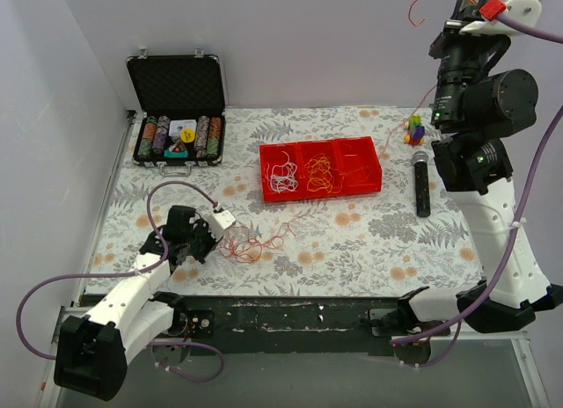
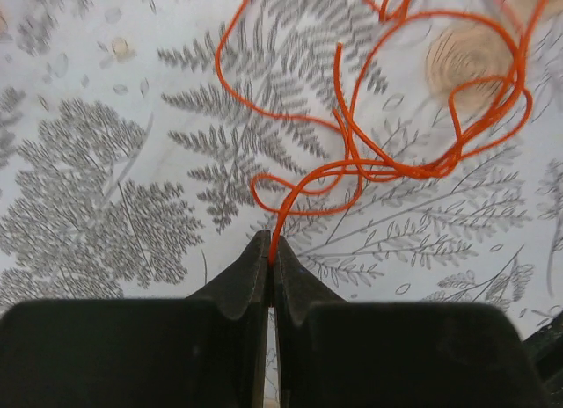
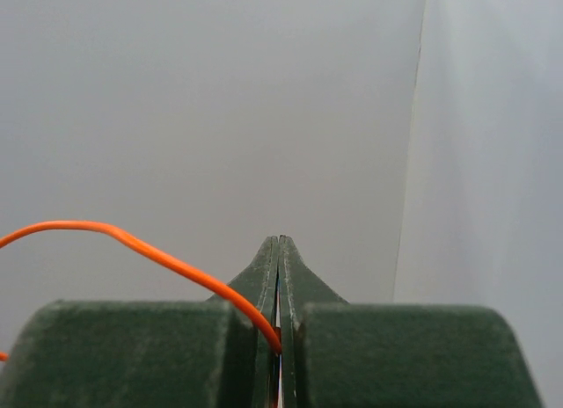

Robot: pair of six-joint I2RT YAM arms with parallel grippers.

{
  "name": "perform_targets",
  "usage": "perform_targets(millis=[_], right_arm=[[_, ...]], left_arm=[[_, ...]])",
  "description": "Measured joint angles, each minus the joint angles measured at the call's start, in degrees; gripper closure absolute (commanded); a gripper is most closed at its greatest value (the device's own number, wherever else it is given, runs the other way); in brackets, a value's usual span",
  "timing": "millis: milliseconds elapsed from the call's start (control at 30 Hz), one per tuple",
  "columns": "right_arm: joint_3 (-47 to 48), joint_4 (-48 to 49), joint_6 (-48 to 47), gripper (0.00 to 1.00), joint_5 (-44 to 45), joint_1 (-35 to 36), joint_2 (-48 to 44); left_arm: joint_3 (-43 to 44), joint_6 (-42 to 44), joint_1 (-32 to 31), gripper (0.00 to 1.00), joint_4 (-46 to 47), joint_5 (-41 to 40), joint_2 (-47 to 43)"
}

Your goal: Untangle the cables

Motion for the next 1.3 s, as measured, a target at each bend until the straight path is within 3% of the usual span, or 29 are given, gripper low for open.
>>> perform_targets(millis=[200,467,533,667,733,833,1033,1300], right_arm=[[2.95,5.22,-4.24,0.99,4.26,-0.63,0.96],[5.79,16.39,-10.25,0.99,6.99,-0.74,-4.00],[5.77,18.43,-11.39,0.99,7.50,-0.87,-5.25],[5.88,21.18,-12.74,0.99,7.82,-0.92,-6.97],[5.95,21.40,-12.76,0.99,7.69,-0.92,-7.04],[5.62,20.00,-11.69,0.99,7.32,-0.92,-6.56],[5.27,13.00,-5.77,0.99,4.26,-0.92,-2.58],[3.41,5.11,-0.52,0.99,-0.48,-1.03,6.10]], left_arm=[[-5.97,4.61,0.76,1.00,2.14,-6.21,-1.14],[-6.34,7.58,3.39,1.00,4.81,-7.74,-0.17],[-6.32,9.44,6.88,1.00,6.32,-7.43,1.01],[-5.79,14.97,20.33,1.00,10.43,-6.86,4.87],[-3.43,16.85,25.66,1.00,9.51,-5.18,7.93],[1.33,16.96,28.85,1.00,4.37,-1.14,12.20],[10.54,15.26,28.61,1.00,-5.60,12.33,10.91],[17.18,21.90,28.37,1.00,-16.59,26.88,9.40]])
